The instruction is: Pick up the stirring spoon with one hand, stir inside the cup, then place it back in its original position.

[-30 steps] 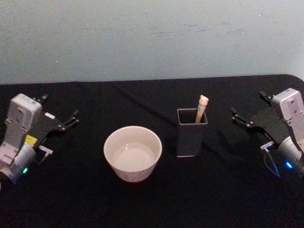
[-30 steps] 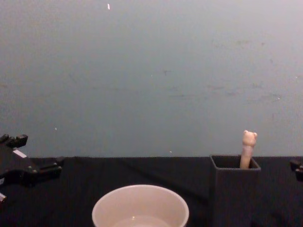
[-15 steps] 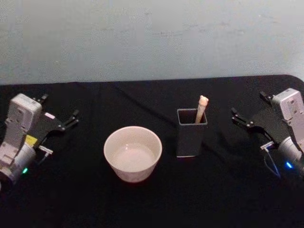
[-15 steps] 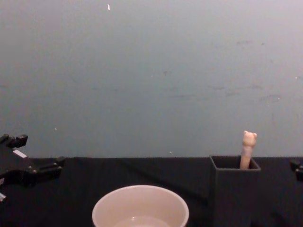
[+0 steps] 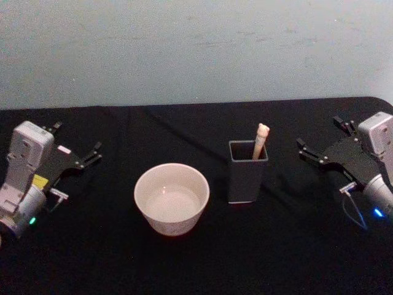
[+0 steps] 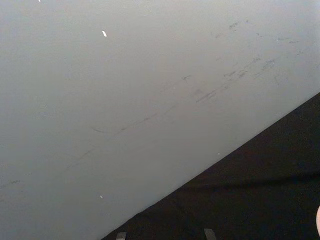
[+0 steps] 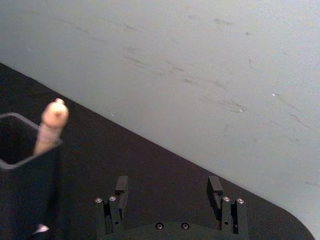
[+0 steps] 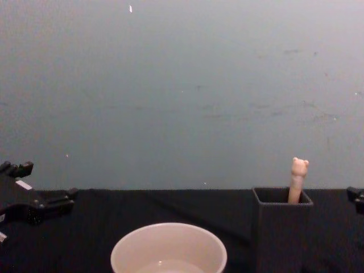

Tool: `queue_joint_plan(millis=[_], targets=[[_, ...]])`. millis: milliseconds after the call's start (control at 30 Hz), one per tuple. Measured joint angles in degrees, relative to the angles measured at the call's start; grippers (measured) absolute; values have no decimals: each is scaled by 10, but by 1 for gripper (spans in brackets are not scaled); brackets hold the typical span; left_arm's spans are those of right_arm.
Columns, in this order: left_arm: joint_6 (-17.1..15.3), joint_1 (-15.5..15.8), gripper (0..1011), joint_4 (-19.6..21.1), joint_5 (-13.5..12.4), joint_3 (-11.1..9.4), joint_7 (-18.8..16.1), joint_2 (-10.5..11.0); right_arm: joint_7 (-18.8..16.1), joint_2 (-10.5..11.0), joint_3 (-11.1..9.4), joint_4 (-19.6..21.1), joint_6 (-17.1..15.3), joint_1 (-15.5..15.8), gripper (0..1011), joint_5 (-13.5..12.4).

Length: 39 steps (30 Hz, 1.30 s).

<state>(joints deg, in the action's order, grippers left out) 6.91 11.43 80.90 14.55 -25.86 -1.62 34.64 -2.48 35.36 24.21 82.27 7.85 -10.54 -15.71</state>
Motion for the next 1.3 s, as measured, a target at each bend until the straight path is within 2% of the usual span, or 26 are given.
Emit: queue_joint_plan(millis=[300,533,733,1000,1300], targets=[[0,0,1001,0,0,0,0,0,-65,22,-21,56,16,43,1002,-45],[0,0,1001,0,0,0,0,0,-116,20,-24,81,21,55,1002,-74],[0,0,1001,0,0,0,0,0,-146,-5,-20,74,18,36,1002,-84],[0,0,1001,0,0,0,0,0,-159,-34,-16,49,5,10,1002,-83],[0,0,1001,0,0,0,0,0,-191,-70,-25,10,-32,-19,1002,-116]])
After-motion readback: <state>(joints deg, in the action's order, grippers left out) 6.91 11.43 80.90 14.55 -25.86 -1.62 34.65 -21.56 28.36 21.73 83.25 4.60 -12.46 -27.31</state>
